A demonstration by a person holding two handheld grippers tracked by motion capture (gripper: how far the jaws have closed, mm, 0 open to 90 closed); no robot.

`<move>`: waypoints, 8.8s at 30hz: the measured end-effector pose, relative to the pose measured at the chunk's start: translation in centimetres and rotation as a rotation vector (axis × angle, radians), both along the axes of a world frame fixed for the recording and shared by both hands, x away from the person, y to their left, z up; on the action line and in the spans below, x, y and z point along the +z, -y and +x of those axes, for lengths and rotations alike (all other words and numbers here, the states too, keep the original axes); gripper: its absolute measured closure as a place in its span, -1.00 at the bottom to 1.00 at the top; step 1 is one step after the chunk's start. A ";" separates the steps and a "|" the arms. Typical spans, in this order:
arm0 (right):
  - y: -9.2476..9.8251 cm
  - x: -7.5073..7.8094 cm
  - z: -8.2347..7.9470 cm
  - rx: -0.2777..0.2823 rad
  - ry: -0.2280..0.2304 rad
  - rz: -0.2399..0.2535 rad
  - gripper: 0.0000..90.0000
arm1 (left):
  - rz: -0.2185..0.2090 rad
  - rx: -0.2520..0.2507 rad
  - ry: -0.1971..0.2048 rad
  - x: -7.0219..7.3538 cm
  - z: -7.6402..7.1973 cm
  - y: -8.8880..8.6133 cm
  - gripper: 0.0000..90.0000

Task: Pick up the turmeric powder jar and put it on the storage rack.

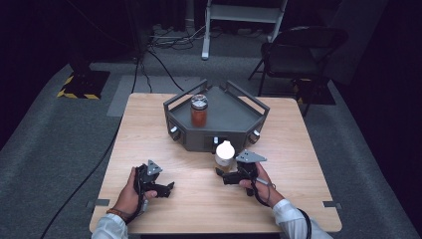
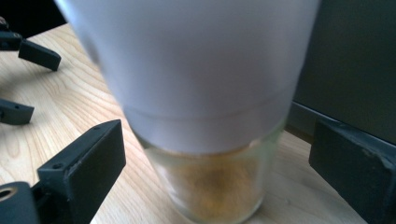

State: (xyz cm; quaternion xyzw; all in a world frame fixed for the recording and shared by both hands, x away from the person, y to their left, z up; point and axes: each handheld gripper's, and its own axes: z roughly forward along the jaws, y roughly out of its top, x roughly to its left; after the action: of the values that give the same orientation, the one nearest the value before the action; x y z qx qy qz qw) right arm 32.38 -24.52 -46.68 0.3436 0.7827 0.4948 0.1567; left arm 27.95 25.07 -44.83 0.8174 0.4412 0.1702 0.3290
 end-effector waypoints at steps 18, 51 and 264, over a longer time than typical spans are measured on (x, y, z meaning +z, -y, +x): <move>-1.1 -0.3 0.3 -0.026 0.010 0.042 -0.48 | -0.002 -0.005 -0.001 0.0 0.0 0.0 -1.00; -1.0 1.2 -1.2 -0.055 0.133 0.008 -0.33 | -0.002 -0.005 -0.001 0.0 0.0 0.0 -1.00; 0.7 4.8 -3.6 -0.081 0.443 -0.289 -0.95 | 0.001 -0.016 0.001 0.0 0.1 -0.1 -1.00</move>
State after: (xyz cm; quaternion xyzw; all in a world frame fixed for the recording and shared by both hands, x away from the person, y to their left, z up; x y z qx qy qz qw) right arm 28.80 -25.22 -41.87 0.2319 0.7774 0.4343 0.3914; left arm 28.02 25.14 -44.83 0.8209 0.4346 0.1682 0.3300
